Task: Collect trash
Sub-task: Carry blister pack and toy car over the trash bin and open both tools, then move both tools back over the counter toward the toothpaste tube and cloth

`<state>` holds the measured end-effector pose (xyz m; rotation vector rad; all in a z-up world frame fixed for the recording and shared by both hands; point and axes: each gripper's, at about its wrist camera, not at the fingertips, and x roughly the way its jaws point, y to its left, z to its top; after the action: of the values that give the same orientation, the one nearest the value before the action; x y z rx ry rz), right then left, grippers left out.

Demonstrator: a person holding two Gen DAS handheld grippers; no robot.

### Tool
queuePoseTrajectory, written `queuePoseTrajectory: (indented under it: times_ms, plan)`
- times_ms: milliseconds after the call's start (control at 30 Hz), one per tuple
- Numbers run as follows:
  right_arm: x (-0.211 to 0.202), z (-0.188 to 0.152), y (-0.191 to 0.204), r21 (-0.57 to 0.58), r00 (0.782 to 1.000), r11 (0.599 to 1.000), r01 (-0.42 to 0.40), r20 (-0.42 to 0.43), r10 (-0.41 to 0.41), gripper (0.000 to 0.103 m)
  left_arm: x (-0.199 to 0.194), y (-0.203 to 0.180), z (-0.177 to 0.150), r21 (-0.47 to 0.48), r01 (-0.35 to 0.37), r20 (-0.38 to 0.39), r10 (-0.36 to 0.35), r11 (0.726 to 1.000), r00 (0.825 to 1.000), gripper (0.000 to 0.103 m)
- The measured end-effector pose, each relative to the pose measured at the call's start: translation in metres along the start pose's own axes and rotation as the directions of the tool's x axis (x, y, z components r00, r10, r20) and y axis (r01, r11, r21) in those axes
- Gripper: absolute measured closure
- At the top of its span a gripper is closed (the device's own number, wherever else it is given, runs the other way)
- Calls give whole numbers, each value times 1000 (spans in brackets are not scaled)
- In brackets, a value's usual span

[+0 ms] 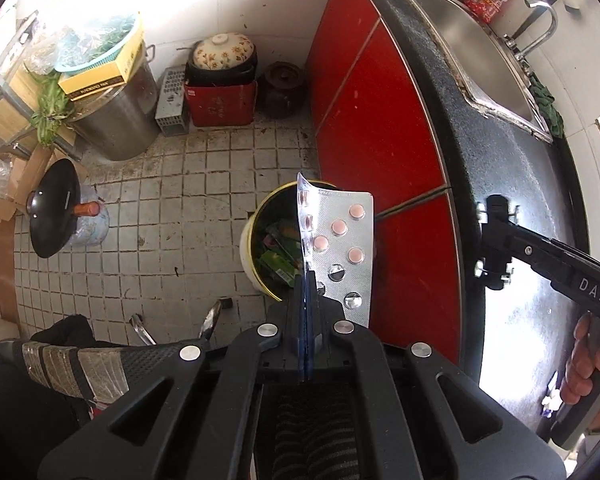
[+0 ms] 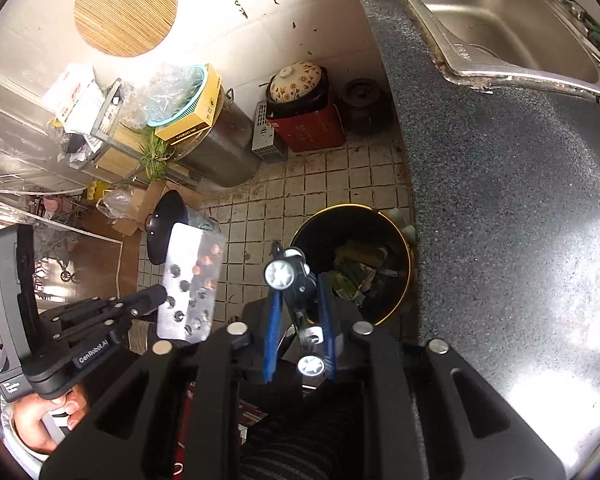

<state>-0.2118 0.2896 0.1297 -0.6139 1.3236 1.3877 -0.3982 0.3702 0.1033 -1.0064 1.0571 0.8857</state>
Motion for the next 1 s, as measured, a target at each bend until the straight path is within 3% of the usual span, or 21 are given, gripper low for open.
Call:
queuePoseTrajectory:
  times_ms: [33, 67, 100, 167, 233, 300, 367, 433, 467, 567, 633, 700, 833, 1000]
  plan:
    - [-5, 1, 0, 11, 1000, 1000, -2, 27, 2, 13, 1, -1, 2, -3, 15, -4, -15, 1000, 1000, 102]
    - [-14, 2, 0, 27, 998, 1000, -8, 69, 6, 6, 1, -3, 5, 0, 14, -6, -14, 1000, 1000, 89]
    - [-22, 4, -3, 41, 994, 999, -24, 107, 20, 7, 0, -5, 8, 8, 5, -4, -5, 1000, 1000, 52]
    - [-42, 8, -9, 69, 986, 996, -48, 161, 37, 7, -9, -7, 13, 8, -44, 50, 43, 999, 998, 6]
    - [-70, 7, -19, 93, 969, 995, -30, 247, 6, 7, -20, -8, 21, 8, -71, 105, 70, 997, 992, 6]
    - [-100, 1, -40, 152, 944, 988, 41, 319, -88, 7, -22, -7, 32, -5, -77, 85, 77, 997, 993, 6]
    - [-130, -16, -72, 255, 899, 956, 146, 370, -236, 7, -26, -19, 42, 25, -104, 109, 100, 994, 989, 6]
    - [-158, -45, -109, 360, 845, 899, 250, 373, -384, 7, -35, -43, 45, 91, -161, 210, 139, 983, 968, 6]
    - [-171, -64, -130, 417, 816, 861, 290, 363, -451, 7, -37, -64, 45, 143, -185, 246, 146, 972, 958, 6]
    - [-206, -140, -193, 610, 750, 717, 337, 287, -596, 7, -28, -121, 43, 297, -120, 211, 58, 947, 976, 6]
    - [-226, -201, -230, 735, 726, 601, 314, 222, -651, 7, -16, -163, 37, 392, -82, 167, 16, 916, 986, 6]
    - [-239, -265, -259, 823, 708, 485, 295, 152, -689, 7, -4, -212, 24, 497, -48, 132, -20, 867, 991, 6]
    - [-261, -391, -283, 930, 683, 254, 266, 4, -730, 7, 13, -300, -13, 656, 32, 56, -90, 754, 994, 6]
    - [-272, -520, -277, 979, 671, -15, 202, -149, -727, 7, 38, -398, -84, 824, 109, -50, -120, 556, 991, 6]
